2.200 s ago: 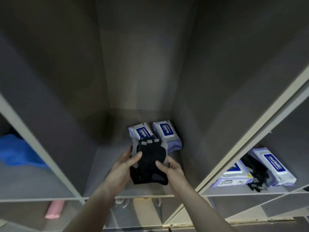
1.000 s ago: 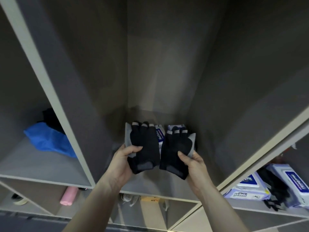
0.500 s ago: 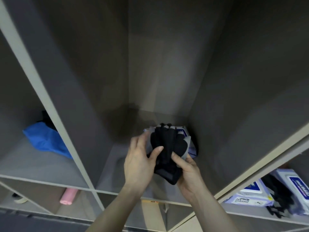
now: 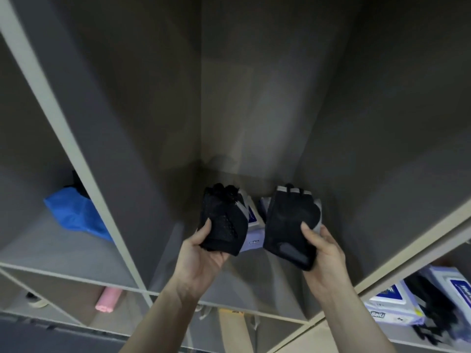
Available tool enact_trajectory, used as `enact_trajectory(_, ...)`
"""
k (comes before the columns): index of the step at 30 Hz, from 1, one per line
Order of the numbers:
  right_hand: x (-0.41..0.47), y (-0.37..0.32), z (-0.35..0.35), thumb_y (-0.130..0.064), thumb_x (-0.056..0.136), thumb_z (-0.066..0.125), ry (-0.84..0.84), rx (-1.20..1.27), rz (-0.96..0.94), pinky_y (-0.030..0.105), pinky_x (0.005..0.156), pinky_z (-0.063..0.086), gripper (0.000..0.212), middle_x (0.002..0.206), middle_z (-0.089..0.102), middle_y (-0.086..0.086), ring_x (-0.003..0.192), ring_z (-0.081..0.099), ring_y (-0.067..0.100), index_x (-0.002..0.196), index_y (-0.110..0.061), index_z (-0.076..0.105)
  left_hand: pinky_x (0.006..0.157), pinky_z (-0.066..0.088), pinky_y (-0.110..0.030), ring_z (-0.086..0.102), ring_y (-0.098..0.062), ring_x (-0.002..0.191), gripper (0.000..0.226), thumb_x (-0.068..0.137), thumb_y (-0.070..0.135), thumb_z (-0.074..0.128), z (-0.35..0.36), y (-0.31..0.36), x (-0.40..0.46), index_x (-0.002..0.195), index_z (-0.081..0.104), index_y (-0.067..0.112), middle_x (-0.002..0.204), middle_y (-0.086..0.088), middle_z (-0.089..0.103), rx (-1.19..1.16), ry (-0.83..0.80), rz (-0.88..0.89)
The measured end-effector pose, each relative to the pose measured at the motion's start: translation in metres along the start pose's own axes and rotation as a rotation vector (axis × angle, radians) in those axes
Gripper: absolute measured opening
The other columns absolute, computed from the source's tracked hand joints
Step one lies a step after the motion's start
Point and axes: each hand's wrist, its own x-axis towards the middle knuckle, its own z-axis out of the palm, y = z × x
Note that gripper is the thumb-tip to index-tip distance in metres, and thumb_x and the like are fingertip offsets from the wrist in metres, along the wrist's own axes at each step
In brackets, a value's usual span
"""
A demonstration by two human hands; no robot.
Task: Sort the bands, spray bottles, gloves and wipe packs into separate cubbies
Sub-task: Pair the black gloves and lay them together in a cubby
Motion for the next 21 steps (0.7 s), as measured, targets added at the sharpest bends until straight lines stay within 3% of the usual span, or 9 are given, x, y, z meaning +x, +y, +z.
enact_trajectory(5, -0.001, 0.002, 0.008, -0.008, 0.078, 0.056, -0.083, 0.049, 0.066, 0.030, 0.064, 0.058, 0.028, 0.109, 0.070, 0.009, 0.090, 0.070, 0.019, 0.104, -0.014, 0.064, 0.082, 0.058, -0.032, 0.070, -0.023, 0.099, 0.042, 0.083, 0.004, 0.048, -0.002, -0.004, -0.001, 0.123, 0.060, 0.011, 0.119, -0.012, 0.067, 0.004, -0.062, 0.076)
enact_trajectory(8, -0.003, 0.007, 0.024, -0.009, 0.079, 0.056, -0.177, 0.043, 0.086, 0.034, 0.074, 0.060, 0.024, 0.113, 0.068, 0.012, 0.096, 0.068, 0.023, 0.102, -0.013, 0.064, 0.078, 0.059, -0.032, 0.068, -0.025, 0.102, 0.046, 0.085, 0.002, 0.048, -0.005, -0.010, 0.002, 0.129, 0.056, 0.011, 0.125, -0.013, 0.064, 0.020, -0.082, 0.093)
enact_trajectory(12, -0.008, 0.018, 0.049, -0.009, 0.081, 0.064, -0.161, -0.151, 0.073, 0.032, 0.065, 0.057, 0.030, 0.110, 0.070, 0.015, 0.095, 0.069, 0.026, 0.111, -0.006, 0.061, 0.072, 0.058, -0.034, 0.069, -0.029, 0.098, 0.070, 0.060, 0.014, 0.081, 0.002, -0.022, 0.000, 0.126, 0.059, 0.007, 0.119, -0.018, 0.066, 0.052, -0.143, 0.112)
enact_trajectory(15, -0.010, 0.023, 0.055, -0.004, 0.082, 0.068, -0.059, -0.280, -0.012, 0.027, 0.062, 0.057, 0.027, 0.099, 0.074, 0.010, 0.092, 0.071, 0.023, 0.107, -0.012, 0.061, 0.073, 0.058, -0.035, 0.069, -0.026, 0.100, 0.040, 0.085, 0.034, 0.055, 0.009, -0.016, -0.008, 0.114, 0.069, 0.011, 0.115, -0.014, 0.069, 0.135, -0.123, 0.085)
enact_trajectory(17, -0.011, 0.024, 0.056, 0.000, 0.083, 0.067, -0.030, -0.304, -0.033, 0.020, 0.060, 0.057, 0.025, 0.086, 0.075, 0.003, 0.078, 0.072, 0.012, 0.100, -0.017, 0.060, 0.079, 0.056, -0.036, 0.064, -0.025, 0.111, 0.047, 0.090, 0.049, 0.046, 0.009, -0.011, -0.008, 0.119, 0.067, 0.018, 0.123, -0.011, 0.066, 0.323, -0.121, 0.123)
enact_trajectory(18, -0.013, 0.025, 0.057, 0.001, 0.083, 0.065, -0.042, -0.305, -0.041, 0.018, 0.060, 0.056, 0.025, 0.083, 0.075, 0.001, 0.073, 0.071, 0.009, 0.100, -0.017, 0.060, 0.078, 0.056, -0.036, 0.063, -0.026, 0.113, 0.045, 0.089, 0.045, 0.053, 0.008, -0.010, -0.006, 0.125, 0.062, 0.018, 0.125, -0.011, 0.065, 0.398, -0.125, 0.170)
enact_trajectory(21, -0.018, 0.028, 0.055, -0.006, 0.088, 0.063, -0.030, -0.412, -0.147, 0.013, 0.066, 0.053, 0.019, 0.085, 0.075, -0.003, 0.078, 0.068, 0.003, 0.106, -0.012, 0.065, 0.077, 0.057, -0.032, 0.064, -0.026, 0.112, 0.047, 0.084, 0.006, 0.062, 0.005, -0.008, 0.001, 0.129, 0.055, 0.016, 0.124, -0.010, 0.065, 0.439, -0.042, 0.306)
